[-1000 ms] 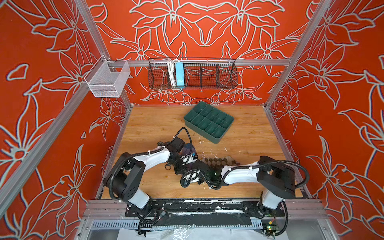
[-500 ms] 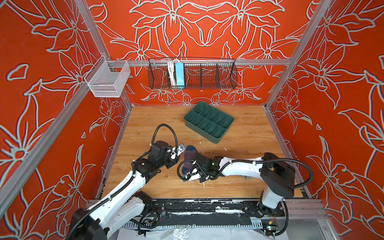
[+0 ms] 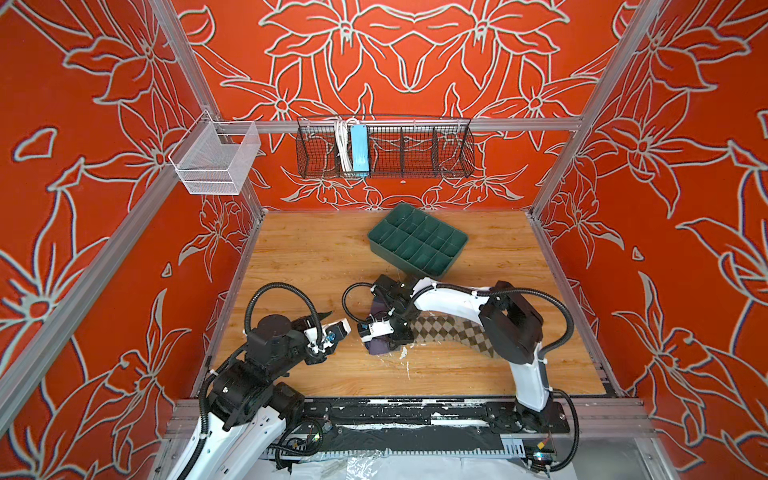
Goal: Roll the socks
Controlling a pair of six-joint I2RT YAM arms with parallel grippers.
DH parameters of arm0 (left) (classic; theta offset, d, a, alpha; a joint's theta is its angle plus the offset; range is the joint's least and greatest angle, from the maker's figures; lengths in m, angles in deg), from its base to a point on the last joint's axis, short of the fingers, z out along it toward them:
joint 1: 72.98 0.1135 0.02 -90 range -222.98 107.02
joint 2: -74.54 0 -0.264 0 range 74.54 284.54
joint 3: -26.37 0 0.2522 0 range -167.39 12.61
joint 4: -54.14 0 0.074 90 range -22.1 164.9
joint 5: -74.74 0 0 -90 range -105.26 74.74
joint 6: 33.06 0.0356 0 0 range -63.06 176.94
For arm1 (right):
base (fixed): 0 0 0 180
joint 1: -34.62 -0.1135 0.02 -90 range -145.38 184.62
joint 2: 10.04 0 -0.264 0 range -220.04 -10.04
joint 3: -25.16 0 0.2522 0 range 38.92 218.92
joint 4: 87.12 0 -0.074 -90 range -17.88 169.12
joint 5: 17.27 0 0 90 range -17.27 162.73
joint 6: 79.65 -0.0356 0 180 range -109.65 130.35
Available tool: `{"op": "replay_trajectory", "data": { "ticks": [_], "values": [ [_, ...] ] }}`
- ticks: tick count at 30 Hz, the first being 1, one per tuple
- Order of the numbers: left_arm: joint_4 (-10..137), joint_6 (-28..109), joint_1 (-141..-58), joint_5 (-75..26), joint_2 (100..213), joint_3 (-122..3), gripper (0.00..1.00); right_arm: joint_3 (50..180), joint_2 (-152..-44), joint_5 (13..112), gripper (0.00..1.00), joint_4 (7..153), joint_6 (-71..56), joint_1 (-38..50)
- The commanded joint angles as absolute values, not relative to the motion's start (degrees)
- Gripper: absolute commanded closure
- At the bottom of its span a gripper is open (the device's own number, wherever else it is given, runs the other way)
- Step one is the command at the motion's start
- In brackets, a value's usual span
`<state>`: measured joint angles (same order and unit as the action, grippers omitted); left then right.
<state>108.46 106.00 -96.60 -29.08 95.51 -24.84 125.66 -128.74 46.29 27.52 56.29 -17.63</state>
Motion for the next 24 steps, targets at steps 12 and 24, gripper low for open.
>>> {"op": "replay_trajectory", "data": {
  "ticks": [12, 24],
  "values": [
    [92.92, 114.49, -119.11, -18.54, 109.81, -10.39, 0.44, 139.56, -143.35, 36.20, 0.94, 12.88, 55.10, -14.07],
    [71.06, 102.86, -122.20, -10.62, 136.00, -10.42, 0.45, 141.10, -145.33, 32.80, 0.94, 12.80, 55.99, -12.75]
  ]
}}
